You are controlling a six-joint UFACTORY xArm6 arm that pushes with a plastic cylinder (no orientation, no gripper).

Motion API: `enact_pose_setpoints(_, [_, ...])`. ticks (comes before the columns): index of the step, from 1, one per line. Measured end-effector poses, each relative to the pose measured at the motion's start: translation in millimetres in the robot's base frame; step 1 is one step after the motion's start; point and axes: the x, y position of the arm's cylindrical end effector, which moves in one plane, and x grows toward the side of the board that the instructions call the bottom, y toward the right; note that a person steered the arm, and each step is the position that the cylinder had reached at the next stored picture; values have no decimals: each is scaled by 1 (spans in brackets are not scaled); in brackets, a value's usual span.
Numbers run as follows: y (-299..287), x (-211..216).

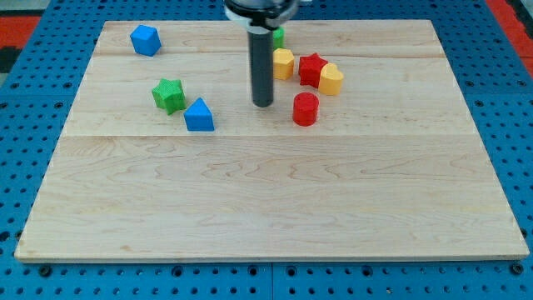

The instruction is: Move red circle diagonally bottom right of the yellow heart

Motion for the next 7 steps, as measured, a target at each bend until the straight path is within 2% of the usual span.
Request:
enact_pose_setpoints(1, [66, 0])
enact_pose_setpoints(2, [49, 16])
enact_pose_setpoints(4, [86, 51])
enact_pose_setpoints(7, [170, 35])
